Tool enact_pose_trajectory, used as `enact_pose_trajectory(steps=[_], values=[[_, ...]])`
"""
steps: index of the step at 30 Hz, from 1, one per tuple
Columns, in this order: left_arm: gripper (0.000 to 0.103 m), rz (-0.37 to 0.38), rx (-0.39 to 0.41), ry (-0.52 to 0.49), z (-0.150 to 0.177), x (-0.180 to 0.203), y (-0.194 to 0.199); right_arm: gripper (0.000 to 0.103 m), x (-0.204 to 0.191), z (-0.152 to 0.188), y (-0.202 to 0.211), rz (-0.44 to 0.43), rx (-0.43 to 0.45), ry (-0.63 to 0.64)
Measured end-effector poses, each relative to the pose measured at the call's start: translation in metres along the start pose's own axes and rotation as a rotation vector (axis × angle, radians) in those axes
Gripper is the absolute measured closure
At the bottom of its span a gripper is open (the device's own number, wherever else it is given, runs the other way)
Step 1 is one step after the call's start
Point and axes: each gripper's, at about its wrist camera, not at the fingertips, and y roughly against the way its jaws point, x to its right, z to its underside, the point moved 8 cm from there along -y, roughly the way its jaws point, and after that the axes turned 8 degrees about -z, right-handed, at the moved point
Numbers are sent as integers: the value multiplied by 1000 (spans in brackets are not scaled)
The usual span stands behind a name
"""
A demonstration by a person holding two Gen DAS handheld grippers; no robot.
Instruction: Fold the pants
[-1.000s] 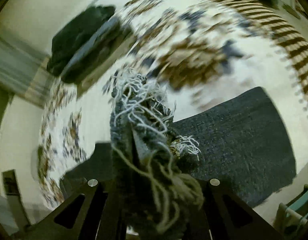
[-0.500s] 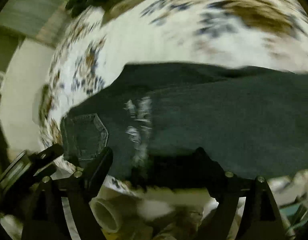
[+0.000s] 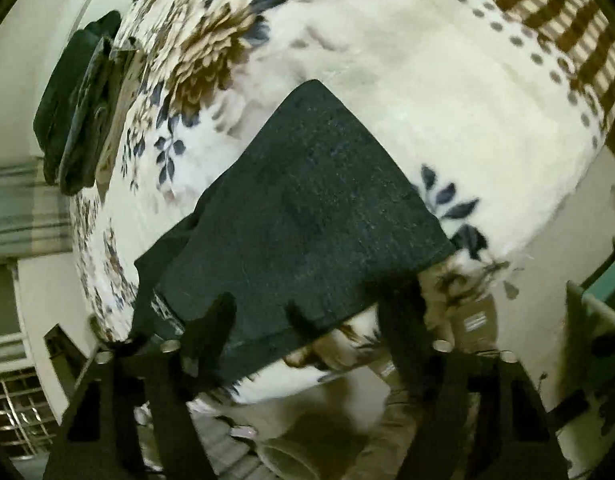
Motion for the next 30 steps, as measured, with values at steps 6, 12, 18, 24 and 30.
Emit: enact_pose_trajectory(steps=[6, 12, 18, 24, 30], values=[[101, 4, -31, -29, 2, 10, -25, 35, -8, -3, -19, 6, -3, -4], [103, 65, 27, 12, 7, -4, 8, 37, -4, -4, -23, 16, -17, -6], [103, 92, -8, 107, 19, -33, 20, 37, -3, -5, -23, 28, -40, -1], [93, 294, -123, 244, 15, -21, 10, 37, -10, 0, -29, 28, -91, 14], [71, 222, -216, 183, 21, 5, -28, 36, -13, 6, -41, 37, -124, 7]])
